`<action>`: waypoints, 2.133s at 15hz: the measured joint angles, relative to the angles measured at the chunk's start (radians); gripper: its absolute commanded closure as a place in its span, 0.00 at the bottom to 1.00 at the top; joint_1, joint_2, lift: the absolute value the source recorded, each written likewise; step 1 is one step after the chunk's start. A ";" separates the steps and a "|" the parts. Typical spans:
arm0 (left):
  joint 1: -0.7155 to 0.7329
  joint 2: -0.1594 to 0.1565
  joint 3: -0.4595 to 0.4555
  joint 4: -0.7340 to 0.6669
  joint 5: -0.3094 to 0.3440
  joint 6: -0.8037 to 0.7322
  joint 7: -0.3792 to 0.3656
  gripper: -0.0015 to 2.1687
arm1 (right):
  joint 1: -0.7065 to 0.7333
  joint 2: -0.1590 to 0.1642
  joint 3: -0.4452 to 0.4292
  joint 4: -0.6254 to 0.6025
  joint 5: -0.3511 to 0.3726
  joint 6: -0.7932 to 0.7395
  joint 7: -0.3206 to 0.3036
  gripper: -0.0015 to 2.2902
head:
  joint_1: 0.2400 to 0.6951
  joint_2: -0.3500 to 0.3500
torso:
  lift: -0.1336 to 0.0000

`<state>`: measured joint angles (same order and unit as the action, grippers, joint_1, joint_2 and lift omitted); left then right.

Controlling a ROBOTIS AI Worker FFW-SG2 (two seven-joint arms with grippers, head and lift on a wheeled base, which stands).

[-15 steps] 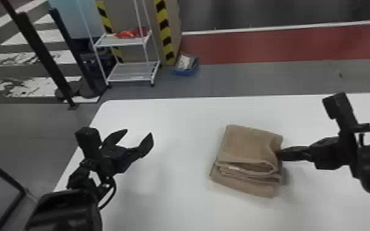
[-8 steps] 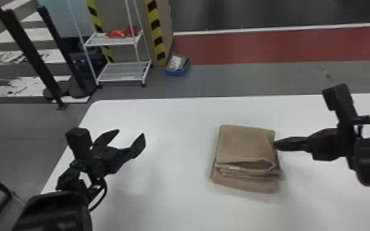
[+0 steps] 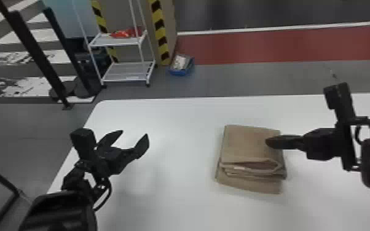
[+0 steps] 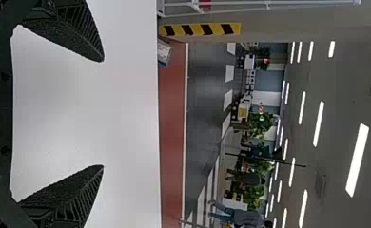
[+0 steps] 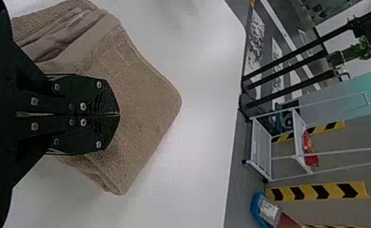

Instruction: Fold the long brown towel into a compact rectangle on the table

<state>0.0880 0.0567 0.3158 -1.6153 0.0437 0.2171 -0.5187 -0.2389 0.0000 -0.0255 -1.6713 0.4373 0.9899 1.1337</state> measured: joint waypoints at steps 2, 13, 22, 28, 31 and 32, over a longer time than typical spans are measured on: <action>0.001 0.000 0.003 0.002 0.001 0.000 0.000 0.04 | -0.005 0.000 0.033 0.066 0.037 -0.036 -0.019 0.96 | 1.00 0.79 | 0.07; 0.000 0.000 0.000 0.006 0.004 0.000 0.001 0.04 | 0.052 0.000 -0.022 0.057 0.111 -0.200 -0.024 0.96 | 1.00 0.74 | 0.07; 0.003 -0.001 -0.002 -0.007 0.004 0.003 0.001 0.04 | 0.235 -0.006 0.031 -0.192 0.109 -0.133 0.142 0.96 | 1.00 0.83 | 0.07; 0.014 0.000 0.003 -0.018 0.010 0.003 -0.001 0.04 | 0.262 -0.018 0.065 -0.172 0.189 -0.210 0.141 0.96 | 1.00 0.83 | 0.07; 0.019 0.000 0.005 -0.024 0.018 0.003 -0.001 0.04 | 0.276 -0.043 0.074 -0.172 0.229 -0.271 0.173 0.96 | 1.00 0.83 | 0.07; 0.020 0.000 0.005 -0.024 0.018 0.003 -0.001 0.04 | 0.282 -0.053 0.074 -0.173 0.235 -0.295 0.194 0.96 | 1.00 0.83 | 0.07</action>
<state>0.1079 0.0568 0.3213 -1.6397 0.0622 0.2202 -0.5200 0.0435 -0.0530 0.0487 -1.8443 0.6719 0.6949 1.3280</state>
